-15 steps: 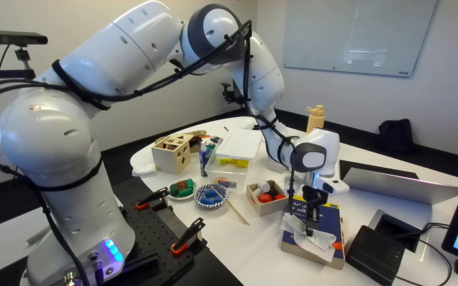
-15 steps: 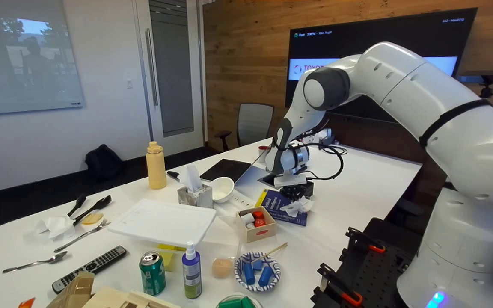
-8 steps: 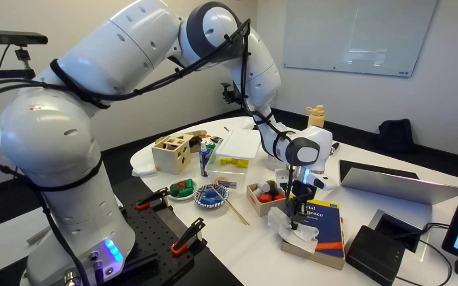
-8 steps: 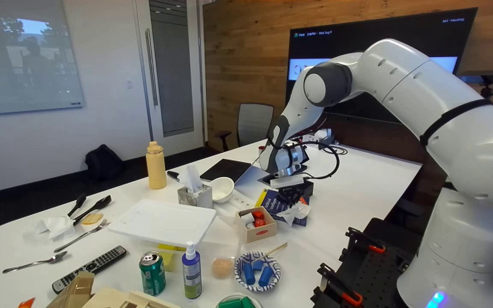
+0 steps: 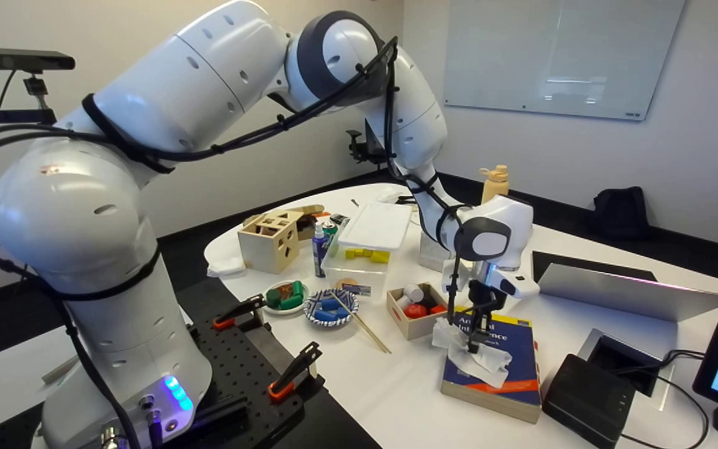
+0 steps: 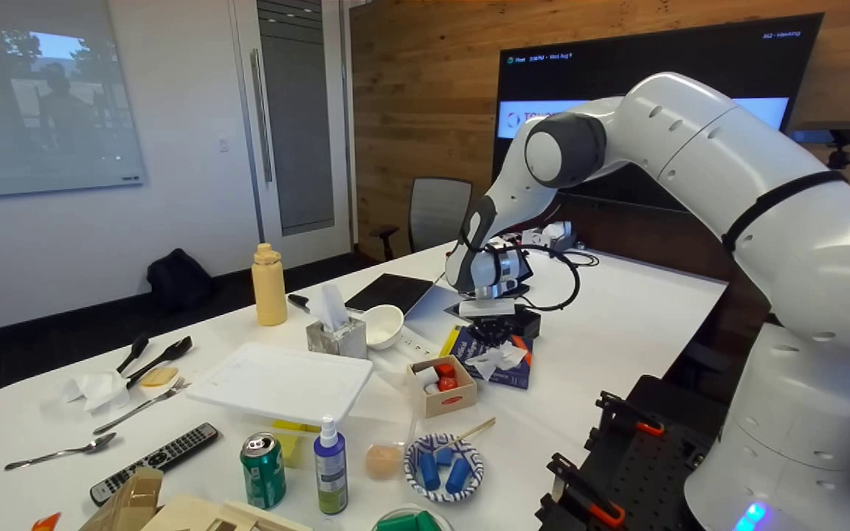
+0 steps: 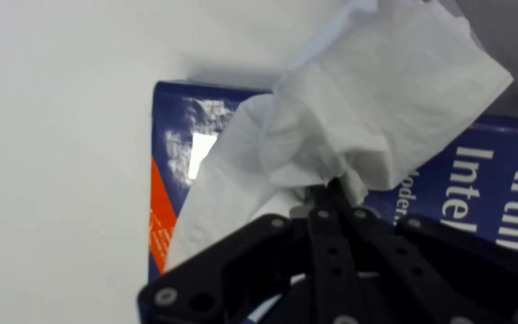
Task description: Use the cloth to wipe the book
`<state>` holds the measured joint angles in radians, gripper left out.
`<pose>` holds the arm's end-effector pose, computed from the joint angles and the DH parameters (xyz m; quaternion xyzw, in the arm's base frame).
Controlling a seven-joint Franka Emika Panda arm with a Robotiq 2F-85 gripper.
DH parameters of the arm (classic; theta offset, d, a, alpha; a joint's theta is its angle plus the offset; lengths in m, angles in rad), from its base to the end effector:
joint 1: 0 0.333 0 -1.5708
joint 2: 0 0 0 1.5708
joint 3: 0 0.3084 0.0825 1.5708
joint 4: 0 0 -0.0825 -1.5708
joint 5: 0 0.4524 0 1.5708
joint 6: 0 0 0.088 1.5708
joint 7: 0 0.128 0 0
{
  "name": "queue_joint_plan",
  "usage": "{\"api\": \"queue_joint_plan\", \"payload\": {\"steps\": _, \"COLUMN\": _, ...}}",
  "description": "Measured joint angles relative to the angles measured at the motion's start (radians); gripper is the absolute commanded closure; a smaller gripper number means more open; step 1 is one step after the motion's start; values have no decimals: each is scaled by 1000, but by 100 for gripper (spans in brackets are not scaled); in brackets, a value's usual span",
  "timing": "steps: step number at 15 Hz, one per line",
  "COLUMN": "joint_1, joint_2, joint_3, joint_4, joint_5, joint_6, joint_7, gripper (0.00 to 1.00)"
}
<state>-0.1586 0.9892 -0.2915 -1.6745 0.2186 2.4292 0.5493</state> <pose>0.5863 -0.2918 -0.0515 0.8532 -0.5096 -0.0876 0.0683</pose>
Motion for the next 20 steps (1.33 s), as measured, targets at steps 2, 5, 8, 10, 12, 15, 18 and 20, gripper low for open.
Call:
{"api": "queue_joint_plan", "payload": {"steps": 2, "joint_1": -15, "joint_2": 18, "joint_3": -3, "joint_4": 31, "joint_5": 7, "joint_6": 33, "joint_7": 31, "gripper": 100}}
{"api": "queue_joint_plan", "payload": {"steps": 5, "joint_1": -39, "joint_2": 46, "joint_3": -10, "joint_4": 73, "joint_5": 14, "joint_6": 87, "joint_7": 84, "gripper": 100}}
{"api": "queue_joint_plan", "payload": {"steps": 8, "joint_1": -48, "joint_2": 64, "joint_3": -24, "joint_4": 98, "joint_5": 14, "joint_6": 94, "joint_7": 116, "gripper": 100}}
{"api": "queue_joint_plan", "payload": {"steps": 10, "joint_1": -44, "joint_2": 65, "joint_3": -30, "joint_4": 99, "joint_5": 3, "joint_6": 92, "joint_7": 120, "gripper": 100}}
{"api": "queue_joint_plan", "payload": {"steps": 12, "joint_1": -37, "joint_2": 65, "joint_3": -30, "joint_4": 97, "joint_5": -16, "joint_6": 92, "joint_7": 115, "gripper": 100}}
{"api": "queue_joint_plan", "payload": {"steps": 15, "joint_1": -24, "joint_2": 63, "joint_3": -22, "joint_4": 96, "joint_5": -24, "joint_6": 92, "joint_7": 88, "gripper": 100}}
{"api": "queue_joint_plan", "payload": {"steps": 18, "joint_1": -21, "joint_2": 54, "joint_3": 16, "joint_4": 100, "joint_5": -24, "joint_6": 84, "joint_7": 53, "gripper": 100}}
{"api": "queue_joint_plan", "payload": {"steps": 20, "joint_1": -20, "joint_2": 52, "joint_3": 46, "joint_4": 109, "joint_5": -23, "joint_6": 76, "joint_7": 41, "gripper": 100}}
